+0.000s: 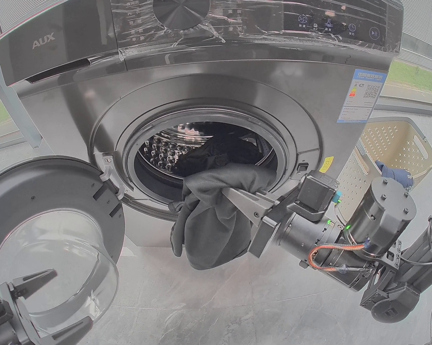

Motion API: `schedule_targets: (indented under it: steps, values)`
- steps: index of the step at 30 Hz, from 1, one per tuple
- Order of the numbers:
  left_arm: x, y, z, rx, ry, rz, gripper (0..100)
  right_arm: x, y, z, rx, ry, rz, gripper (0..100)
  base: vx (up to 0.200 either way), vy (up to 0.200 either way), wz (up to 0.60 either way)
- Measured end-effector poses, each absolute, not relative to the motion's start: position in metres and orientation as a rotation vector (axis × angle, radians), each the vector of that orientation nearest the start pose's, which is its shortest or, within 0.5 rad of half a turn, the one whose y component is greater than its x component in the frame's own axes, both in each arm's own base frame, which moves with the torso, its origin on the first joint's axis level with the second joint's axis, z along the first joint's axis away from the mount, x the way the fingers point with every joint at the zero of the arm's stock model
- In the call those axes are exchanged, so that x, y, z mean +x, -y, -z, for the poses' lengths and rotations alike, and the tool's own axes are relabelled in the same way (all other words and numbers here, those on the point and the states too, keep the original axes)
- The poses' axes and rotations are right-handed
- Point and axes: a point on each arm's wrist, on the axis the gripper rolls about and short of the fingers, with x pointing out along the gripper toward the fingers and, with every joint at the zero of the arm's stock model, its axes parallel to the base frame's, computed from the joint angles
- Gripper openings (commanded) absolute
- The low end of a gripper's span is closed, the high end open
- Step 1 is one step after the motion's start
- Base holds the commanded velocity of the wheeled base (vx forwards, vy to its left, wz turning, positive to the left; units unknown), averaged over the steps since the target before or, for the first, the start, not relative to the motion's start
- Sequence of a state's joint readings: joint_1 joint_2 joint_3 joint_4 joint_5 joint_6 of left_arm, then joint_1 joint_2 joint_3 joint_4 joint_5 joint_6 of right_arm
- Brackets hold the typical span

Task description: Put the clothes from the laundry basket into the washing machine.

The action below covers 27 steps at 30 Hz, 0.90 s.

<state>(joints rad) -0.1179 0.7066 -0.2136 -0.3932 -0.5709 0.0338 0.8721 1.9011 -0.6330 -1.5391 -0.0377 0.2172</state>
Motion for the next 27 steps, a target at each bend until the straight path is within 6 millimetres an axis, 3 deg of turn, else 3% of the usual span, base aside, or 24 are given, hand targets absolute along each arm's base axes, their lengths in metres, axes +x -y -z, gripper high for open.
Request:
schedule_targets:
  steps: [16, 27]
  values:
    - [0.146, 0.061, -0.147, 0.004, -0.284, 0.877, 100, 0.222, -0.252, -0.168, 0.338, 0.195, -0.785, 0, 0.0, 0.0, 0.0]
    - [0.19, 0.085, -0.116, 0.005, -0.346, 0.914, 100, 0.223, -0.254, -0.169, 0.34, 0.201, -0.782, 0, 0.0, 0.0, 0.0]
